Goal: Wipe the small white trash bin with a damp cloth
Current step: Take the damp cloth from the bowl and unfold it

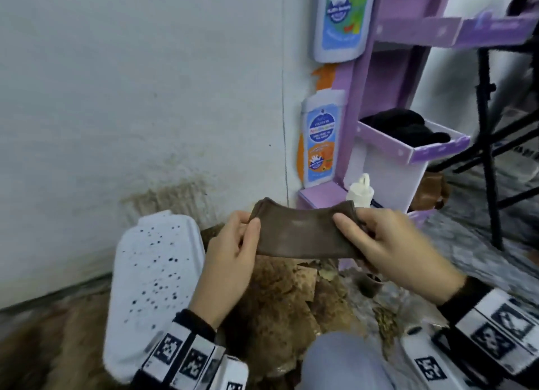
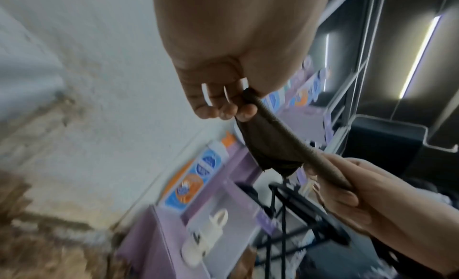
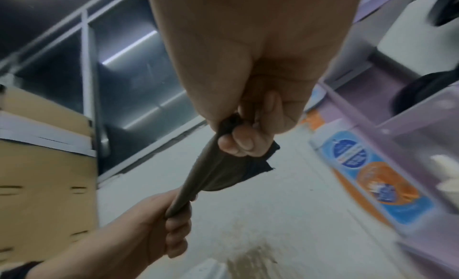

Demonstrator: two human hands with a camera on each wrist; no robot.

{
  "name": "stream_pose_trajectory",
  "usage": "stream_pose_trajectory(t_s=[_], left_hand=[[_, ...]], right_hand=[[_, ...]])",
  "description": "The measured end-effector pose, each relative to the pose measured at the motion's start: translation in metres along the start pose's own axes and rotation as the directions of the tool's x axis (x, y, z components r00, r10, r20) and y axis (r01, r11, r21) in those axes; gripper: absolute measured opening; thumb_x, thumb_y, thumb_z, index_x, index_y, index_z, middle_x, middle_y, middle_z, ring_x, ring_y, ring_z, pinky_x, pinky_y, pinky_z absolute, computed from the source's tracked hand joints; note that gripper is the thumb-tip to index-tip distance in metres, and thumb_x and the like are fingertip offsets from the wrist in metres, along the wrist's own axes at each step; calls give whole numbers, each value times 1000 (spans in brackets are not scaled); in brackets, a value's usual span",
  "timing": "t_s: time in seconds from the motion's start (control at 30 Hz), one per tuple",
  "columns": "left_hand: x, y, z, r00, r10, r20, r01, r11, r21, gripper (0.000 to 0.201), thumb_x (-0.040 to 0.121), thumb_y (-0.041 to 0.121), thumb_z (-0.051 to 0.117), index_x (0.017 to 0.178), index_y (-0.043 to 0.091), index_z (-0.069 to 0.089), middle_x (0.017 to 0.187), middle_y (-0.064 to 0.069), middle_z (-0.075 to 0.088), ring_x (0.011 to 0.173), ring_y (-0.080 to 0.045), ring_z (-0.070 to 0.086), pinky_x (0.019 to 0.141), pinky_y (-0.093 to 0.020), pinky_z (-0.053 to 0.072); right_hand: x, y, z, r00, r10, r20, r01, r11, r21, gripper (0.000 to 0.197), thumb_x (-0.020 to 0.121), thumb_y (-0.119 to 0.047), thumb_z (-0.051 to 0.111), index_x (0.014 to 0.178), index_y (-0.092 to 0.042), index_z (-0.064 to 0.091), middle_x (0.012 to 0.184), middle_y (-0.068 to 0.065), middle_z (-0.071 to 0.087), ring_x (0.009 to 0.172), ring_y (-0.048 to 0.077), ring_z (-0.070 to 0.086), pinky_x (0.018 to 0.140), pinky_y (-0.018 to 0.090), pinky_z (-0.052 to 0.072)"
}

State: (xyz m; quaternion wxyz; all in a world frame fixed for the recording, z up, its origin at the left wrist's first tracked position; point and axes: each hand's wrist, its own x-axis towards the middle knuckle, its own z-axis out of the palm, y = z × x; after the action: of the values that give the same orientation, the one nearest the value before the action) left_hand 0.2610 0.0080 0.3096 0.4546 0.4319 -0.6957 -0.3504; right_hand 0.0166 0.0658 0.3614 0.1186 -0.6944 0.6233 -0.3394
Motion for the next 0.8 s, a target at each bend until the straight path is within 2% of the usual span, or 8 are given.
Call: stream_pose_trajectory(t_s=[0.13,0.2,0.27,0.33,0.43,0.6,0.67,0.8], left_hand=[[-23,7,-61,992,-45,-122,46,999,8,23,106,39,44,100,23,60,71,6,66,68,-12,62,63,-34,47],[-36,2,-90,980,-78,-183,86,996,34,23,106,38,45,98,22,58,69,-3,62,63,-19,57,59,-38,44],[-49,-6,-116,965,-107,-241,125,990,61,23,106,38,45,97,21,58,73,-15,61,64,-34,56,58,-47,43],[-63,-15,-136,946,-131,-296,168,980,104,23,106,37,46,95,22,58,74,-21,61,66,-38,56,58,-47,42],[-81,-26,-156,925,-172,-339,231,963,141,22,107,37,45,97,23,58,80,-19,67,75,-39,62,66,-55,48],[-100,-38,-171,899,-225,-375,305,937,170,22,106,36,46,101,19,59,89,-12,74,86,-32,69,78,-56,54],[-101,-45,-173,894,-231,-384,316,933,173,21,106,35,48,98,19,59,88,-13,74,85,-33,69,78,-56,54],[-99,-64,-169,924,-212,-317,302,915,268,21,105,38,49,93,21,55,74,-11,70,71,-31,67,70,-56,53]], right_hand=[[23,-60,20,990,-93,109,87,994,62,49,100,-42,49,65,-9,52,47,3,62,42,11,58,50,31,44],[34,-83,42,978,-147,150,136,987,82,45,101,-38,50,64,-13,51,48,0,64,41,7,58,48,26,41],[43,-100,68,962,-184,201,167,981,102,43,102,-37,50,66,-13,52,48,1,64,42,4,58,48,22,38],[47,-111,95,945,-208,252,185,976,113,43,102,-38,50,70,-11,57,49,2,63,43,0,59,48,19,38],[48,-121,131,919,-225,325,180,970,161,43,103,-38,48,77,-7,62,51,2,64,43,-1,59,45,14,38],[41,-126,171,906,-215,366,152,969,194,48,104,-37,46,81,2,60,54,7,66,41,2,60,44,19,40],[37,-124,182,913,-182,367,116,974,193,48,104,-36,47,80,3,58,56,9,66,42,0,60,44,20,40],[23,-118,190,940,-93,329,49,989,140,41,104,-33,48,72,-7,52,54,-1,59,45,-3,59,44,13,37]])
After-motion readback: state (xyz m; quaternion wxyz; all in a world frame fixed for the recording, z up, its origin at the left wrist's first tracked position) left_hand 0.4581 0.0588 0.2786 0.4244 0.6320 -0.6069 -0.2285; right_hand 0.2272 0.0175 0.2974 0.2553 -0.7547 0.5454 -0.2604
